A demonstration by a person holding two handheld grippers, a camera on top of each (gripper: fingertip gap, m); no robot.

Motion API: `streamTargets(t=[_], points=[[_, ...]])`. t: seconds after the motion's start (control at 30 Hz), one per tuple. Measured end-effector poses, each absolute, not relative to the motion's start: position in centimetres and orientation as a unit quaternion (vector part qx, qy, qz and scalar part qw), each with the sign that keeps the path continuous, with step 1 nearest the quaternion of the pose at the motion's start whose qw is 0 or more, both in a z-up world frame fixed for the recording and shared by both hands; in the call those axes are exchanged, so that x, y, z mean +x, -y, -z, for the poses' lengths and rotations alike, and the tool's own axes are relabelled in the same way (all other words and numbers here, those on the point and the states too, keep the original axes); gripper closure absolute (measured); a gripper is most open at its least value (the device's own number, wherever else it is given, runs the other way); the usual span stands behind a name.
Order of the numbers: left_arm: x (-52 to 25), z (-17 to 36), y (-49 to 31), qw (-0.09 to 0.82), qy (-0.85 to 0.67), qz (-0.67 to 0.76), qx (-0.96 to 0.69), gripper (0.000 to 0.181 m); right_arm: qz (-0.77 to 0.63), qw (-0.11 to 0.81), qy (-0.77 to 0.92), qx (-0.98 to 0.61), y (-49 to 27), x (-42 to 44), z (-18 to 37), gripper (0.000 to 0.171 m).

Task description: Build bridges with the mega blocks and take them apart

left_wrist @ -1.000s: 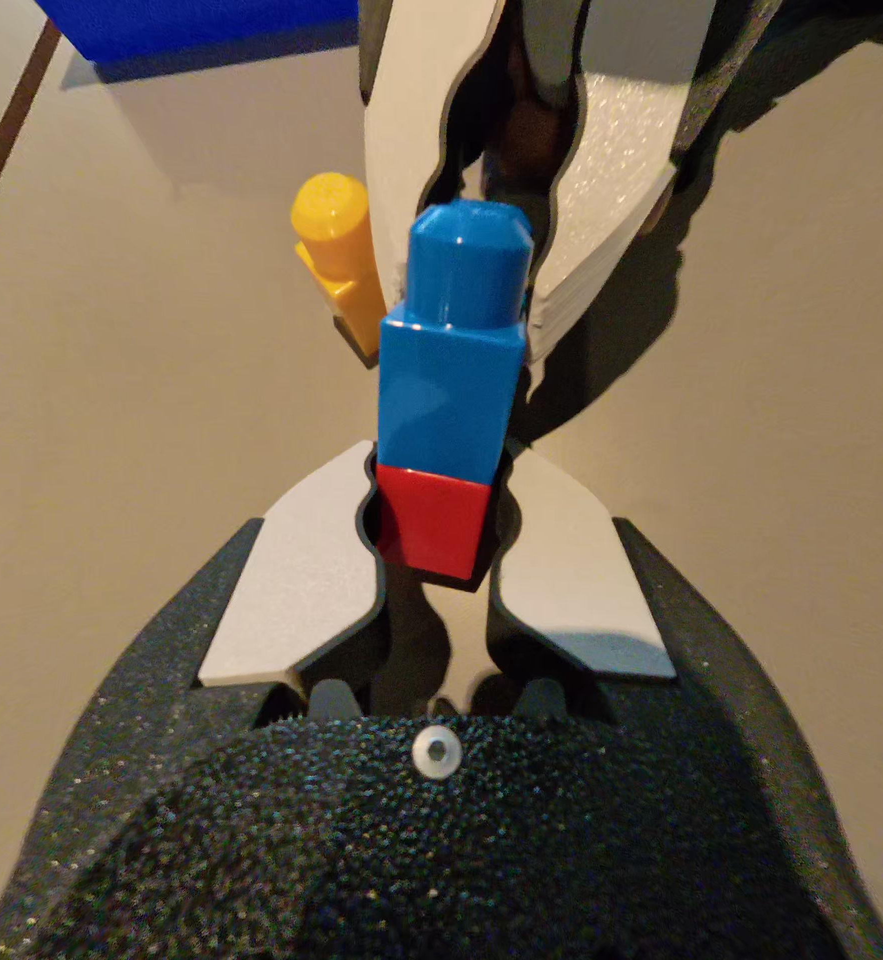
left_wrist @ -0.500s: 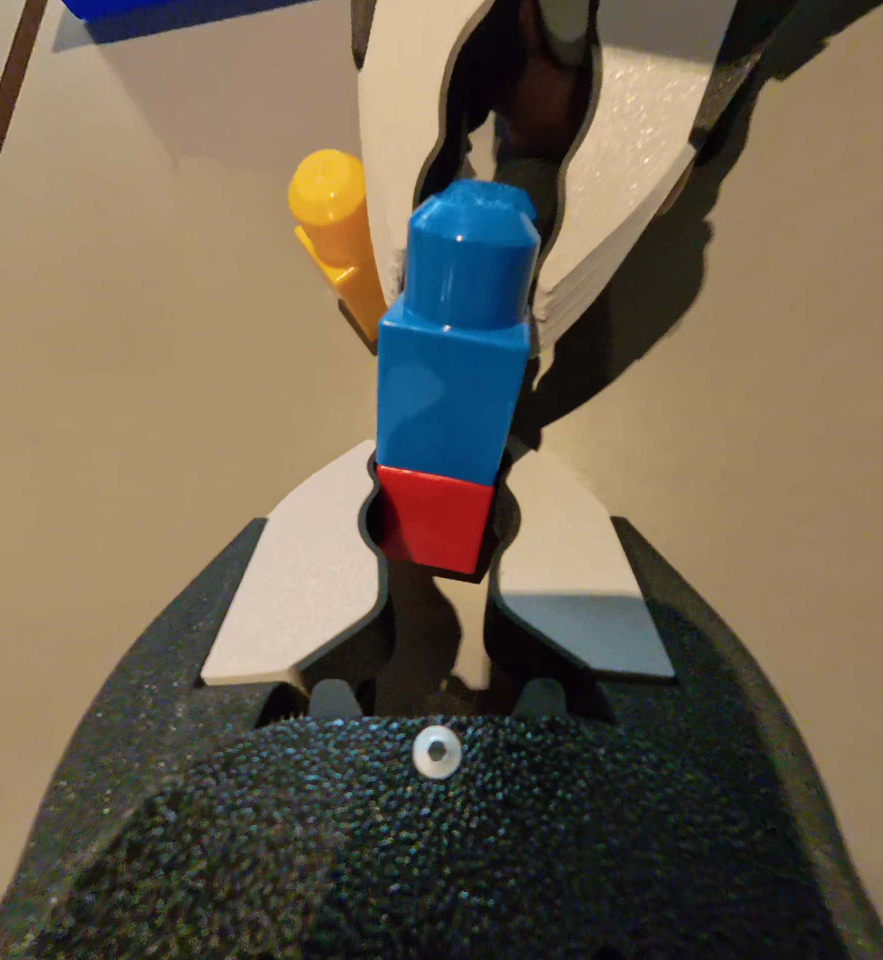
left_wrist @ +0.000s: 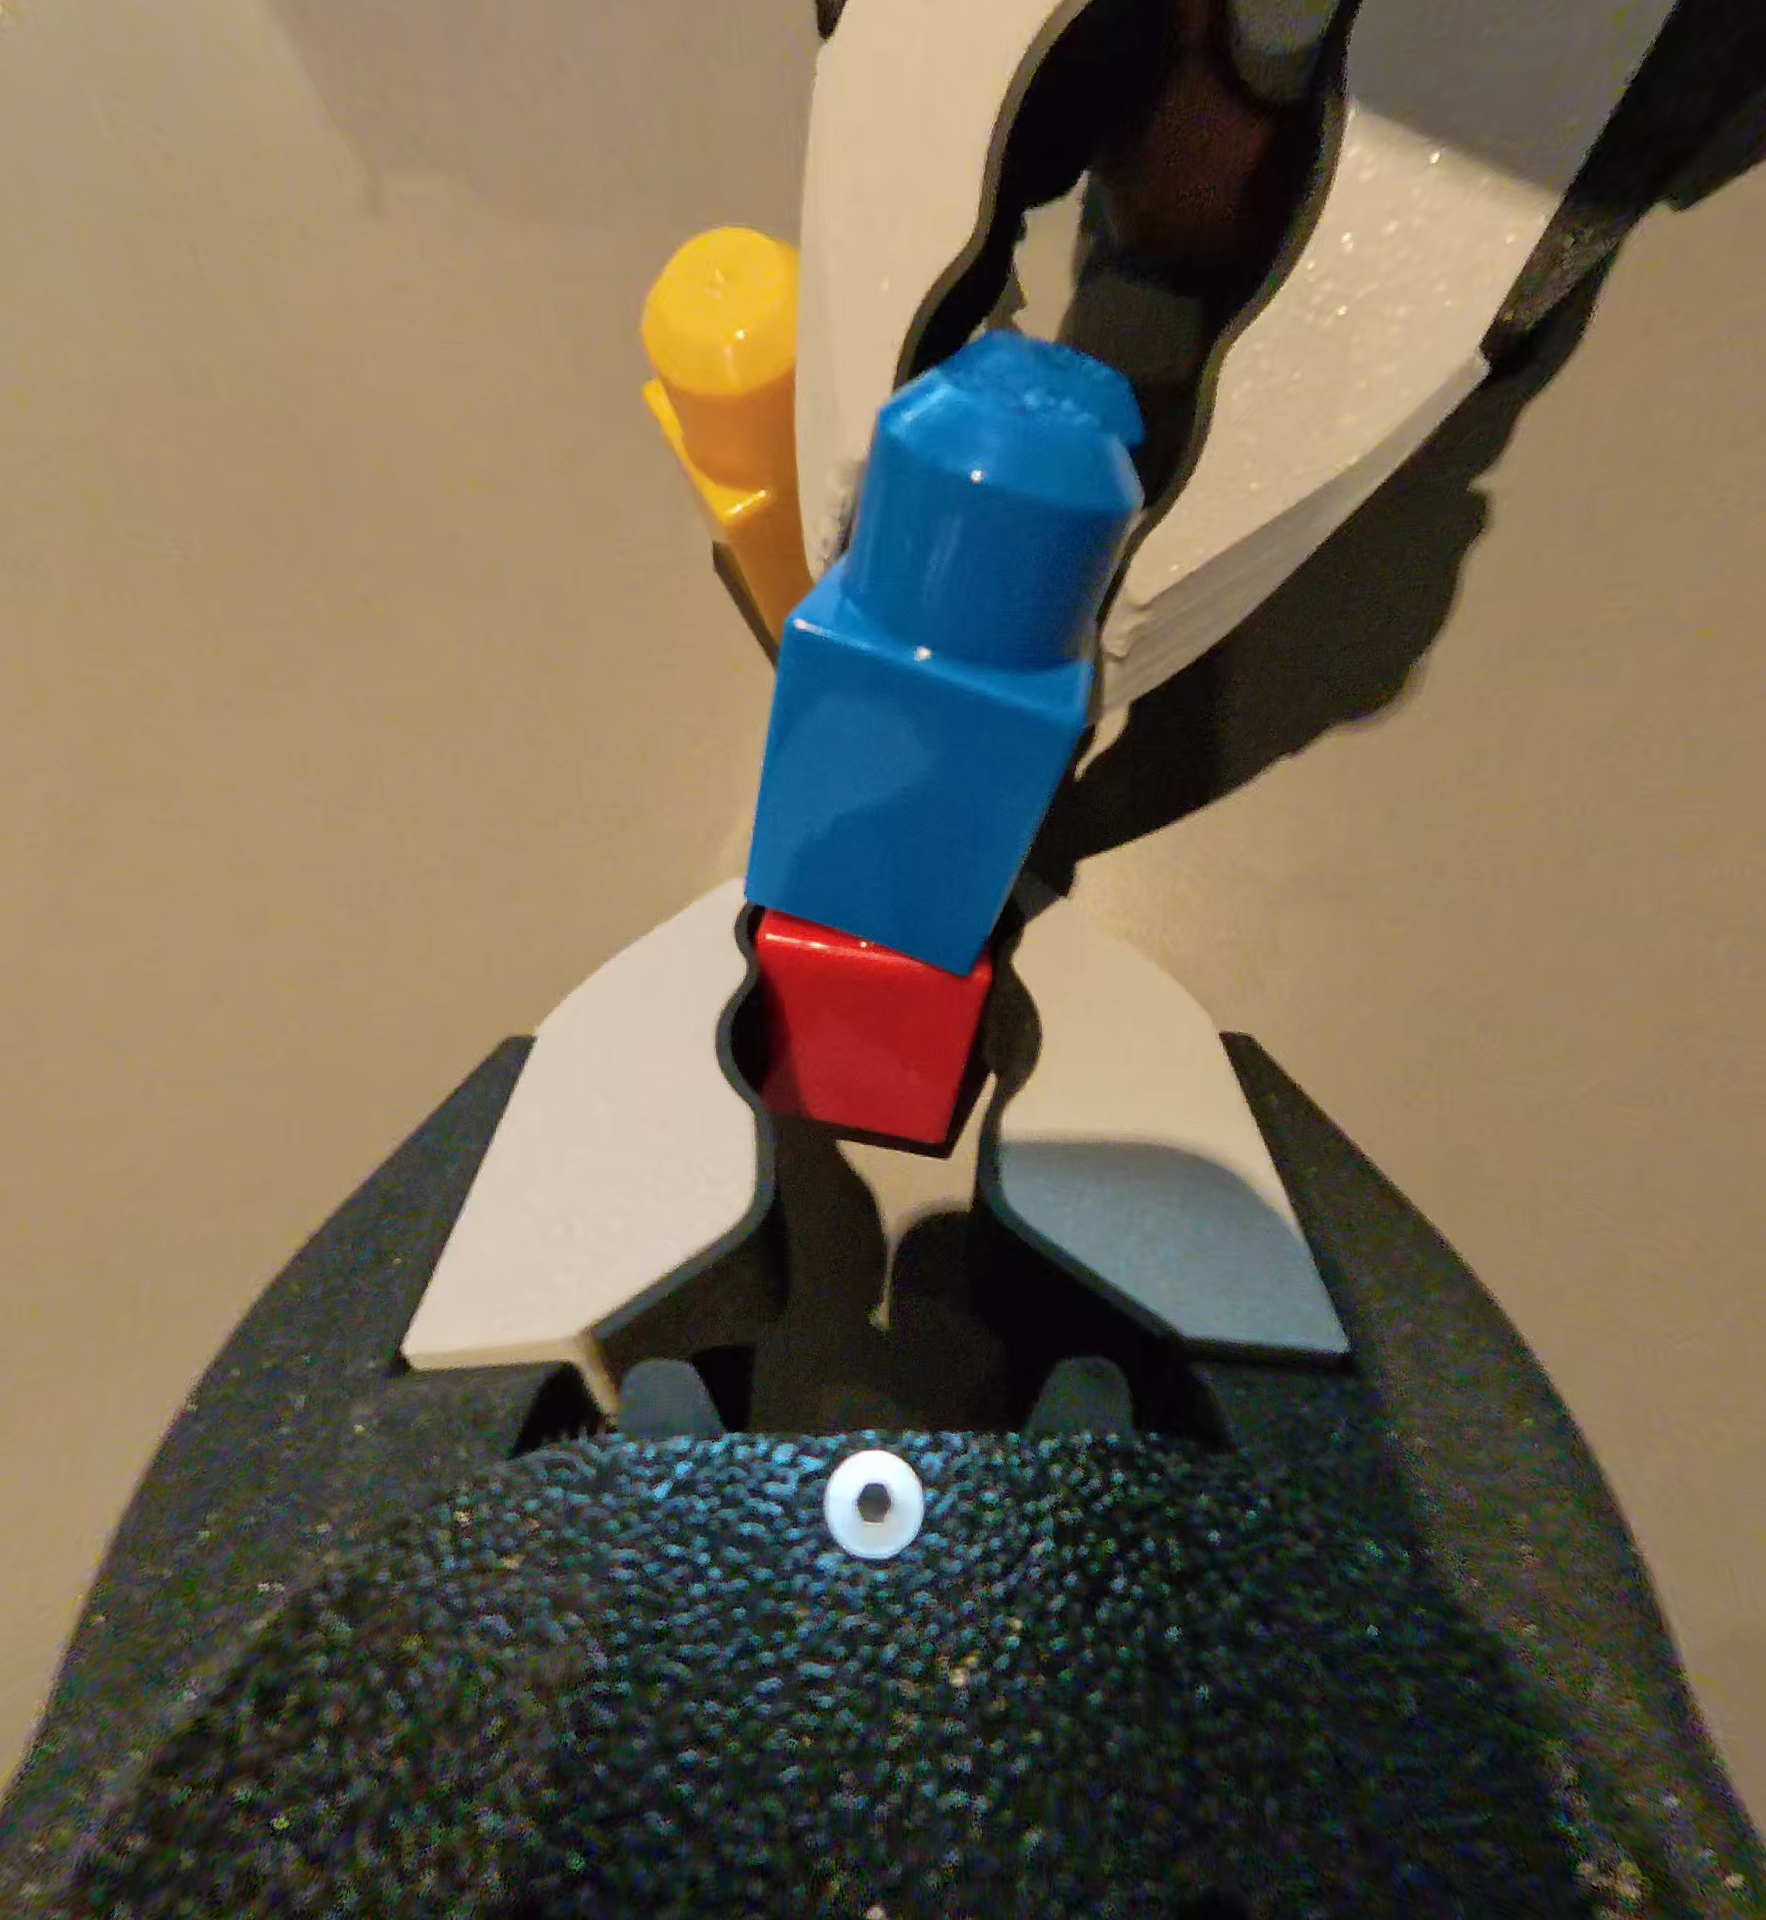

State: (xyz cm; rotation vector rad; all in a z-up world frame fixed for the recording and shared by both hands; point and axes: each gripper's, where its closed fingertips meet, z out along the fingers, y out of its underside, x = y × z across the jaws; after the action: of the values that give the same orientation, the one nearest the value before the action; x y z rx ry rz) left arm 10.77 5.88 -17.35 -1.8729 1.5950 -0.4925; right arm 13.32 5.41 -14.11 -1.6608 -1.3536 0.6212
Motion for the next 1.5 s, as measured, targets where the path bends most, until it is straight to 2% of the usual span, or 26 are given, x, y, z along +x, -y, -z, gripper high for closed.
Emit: streamTargets(t=[0.43,1.0,1.37,1.5], points=[[10.7,17.4,-6.2,0.304,-0.591,0.167,-0.728,0.143,-0.229,0.450,0.545,-0.669,-5.7,13.5,14.0,0.136],[10.3,17.5,-6.6,0.313,-0.597,0.150,-0.723,0.144,-0.409,0.380,0.469,-0.684,-5.8,14.4,12.8,0.136],[10.0,17.5,-6.9,0.313,-0.567,0.200,-0.735,0.144,-0.298,0.405,0.548,-0.669,-5.3,14.9,13.2,0.136],[10.0,17.5,-7.0,0.313,-0.563,0.210,-0.736,0.144,-0.275,0.375,0.584,-0.666,-4.4,15.5,13.7,0.136]])
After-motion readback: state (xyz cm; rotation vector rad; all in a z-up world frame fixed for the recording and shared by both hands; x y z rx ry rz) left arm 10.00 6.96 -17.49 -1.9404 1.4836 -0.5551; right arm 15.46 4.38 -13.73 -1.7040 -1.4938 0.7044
